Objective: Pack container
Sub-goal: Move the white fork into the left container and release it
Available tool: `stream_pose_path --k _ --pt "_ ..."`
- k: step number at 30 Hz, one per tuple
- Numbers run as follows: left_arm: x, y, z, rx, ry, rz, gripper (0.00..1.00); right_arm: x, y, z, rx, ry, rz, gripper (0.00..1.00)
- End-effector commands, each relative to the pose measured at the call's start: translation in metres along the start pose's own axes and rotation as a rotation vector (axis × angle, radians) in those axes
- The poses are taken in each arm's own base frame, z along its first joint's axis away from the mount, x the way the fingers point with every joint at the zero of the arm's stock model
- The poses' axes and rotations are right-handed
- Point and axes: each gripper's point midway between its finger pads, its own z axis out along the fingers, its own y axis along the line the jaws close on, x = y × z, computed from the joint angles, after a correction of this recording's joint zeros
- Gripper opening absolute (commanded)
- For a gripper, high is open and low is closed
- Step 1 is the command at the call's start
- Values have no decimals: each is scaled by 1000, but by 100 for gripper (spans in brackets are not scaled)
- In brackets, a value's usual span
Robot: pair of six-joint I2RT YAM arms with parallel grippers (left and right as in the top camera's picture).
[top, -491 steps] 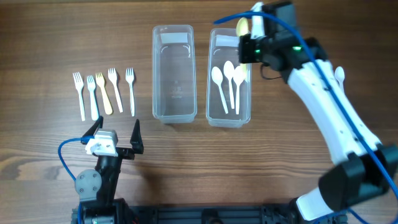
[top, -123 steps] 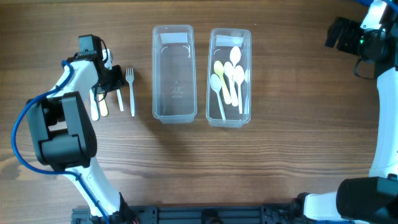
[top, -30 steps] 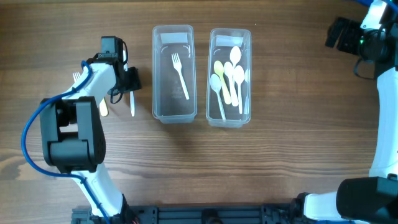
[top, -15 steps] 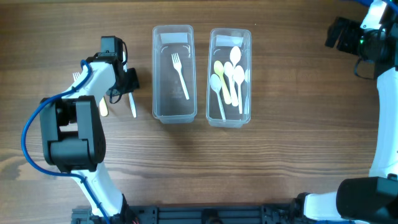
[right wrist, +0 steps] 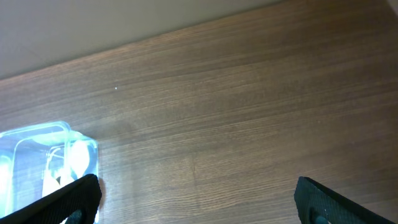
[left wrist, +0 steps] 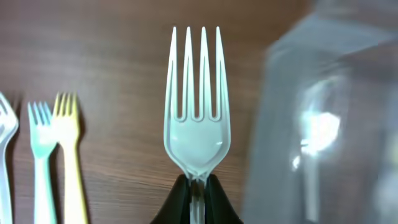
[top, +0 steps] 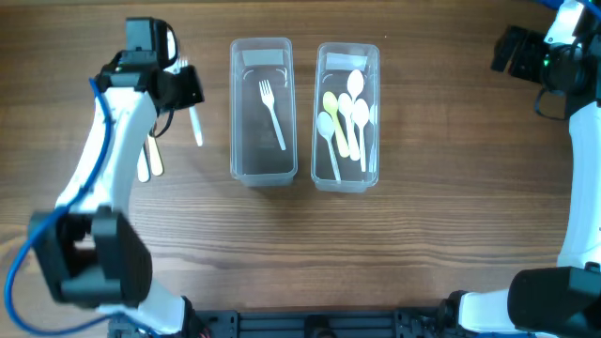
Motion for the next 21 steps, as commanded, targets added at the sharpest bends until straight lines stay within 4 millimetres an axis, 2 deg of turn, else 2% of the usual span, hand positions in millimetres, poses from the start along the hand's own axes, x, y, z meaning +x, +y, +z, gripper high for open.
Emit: stream_pose_path --k 1,3,7,11,15,19,21 --pt "-2 -51 -31 122 -49 59 4 0 2 2 -6 2 -12 100" --pt "4 -75 -36 153 -51 98 4 0 2 2 -6 2 -12 100" --pt "20 -108 -35 190 -32 169 6 0 2 2 -6 2 -12 100" --pt "30 -126 -36 198 -25 204 7 0 2 2 -6 2 -12 100" --pt "32 -127 -32 151 -32 206 7 0 2 2 -6 2 -12 100" --pt "36 -128 -24 146 -13 210 20 0 2 2 -6 2 -12 100" --pt "38 -127 -19 142 1 211 43 0 2 2 -6 2 -12 100"
